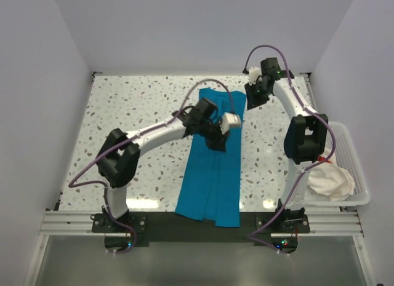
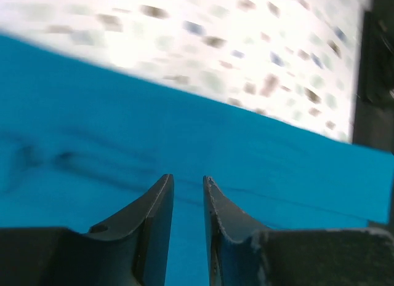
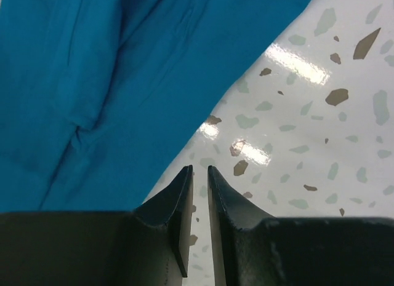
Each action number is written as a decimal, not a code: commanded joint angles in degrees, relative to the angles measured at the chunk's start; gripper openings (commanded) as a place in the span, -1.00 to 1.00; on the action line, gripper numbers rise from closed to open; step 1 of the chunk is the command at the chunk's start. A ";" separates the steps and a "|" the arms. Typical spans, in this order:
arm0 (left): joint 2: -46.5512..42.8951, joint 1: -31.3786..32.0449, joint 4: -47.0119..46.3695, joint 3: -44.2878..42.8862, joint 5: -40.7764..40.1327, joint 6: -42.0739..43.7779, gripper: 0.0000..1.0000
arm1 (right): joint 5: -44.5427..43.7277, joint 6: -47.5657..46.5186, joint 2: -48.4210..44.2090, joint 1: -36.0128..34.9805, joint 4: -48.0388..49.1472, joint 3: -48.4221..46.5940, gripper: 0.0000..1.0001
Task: Fold and stack the t-shirts
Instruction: Fold the tshirt
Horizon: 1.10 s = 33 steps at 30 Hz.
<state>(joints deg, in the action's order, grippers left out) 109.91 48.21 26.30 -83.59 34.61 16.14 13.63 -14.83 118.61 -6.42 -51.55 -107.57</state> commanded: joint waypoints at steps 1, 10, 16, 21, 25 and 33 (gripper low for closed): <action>-3.48 -9.25 -8.63 -2.63 3.28 -8.13 -0.38 | 6.49 5.76 2.32 -0.18 0.75 -4.05 -0.61; 10.85 -19.64 -10.30 -13.52 -2.70 -15.17 -0.49 | 5.63 5.70 7.16 -5.62 2.07 -4.75 -0.90; 17.97 -21.22 -11.10 -18.01 -6.30 -15.70 -0.54 | -1.93 4.02 11.99 -8.35 4.26 -6.51 -0.96; 22.10 -22.54 -10.75 -19.41 -8.68 -18.42 -0.60 | -10.35 2.18 17.17 -9.40 5.84 -9.41 -1.00; 23.25 -24.73 -10.13 -18.28 -9.39 -21.32 -0.62 | -15.28 -1.33 22.17 -10.55 6.37 -14.24 -1.00; 24.30 -29.39 -11.19 -17.12 -9.74 -22.91 -0.62 | -23.02 -6.35 30.71 -14.15 10.32 -26.54 -1.00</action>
<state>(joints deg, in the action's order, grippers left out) 132.77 21.08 15.77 -99.85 26.72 -5.50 -3.64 -17.72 145.16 -19.16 -45.04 -130.85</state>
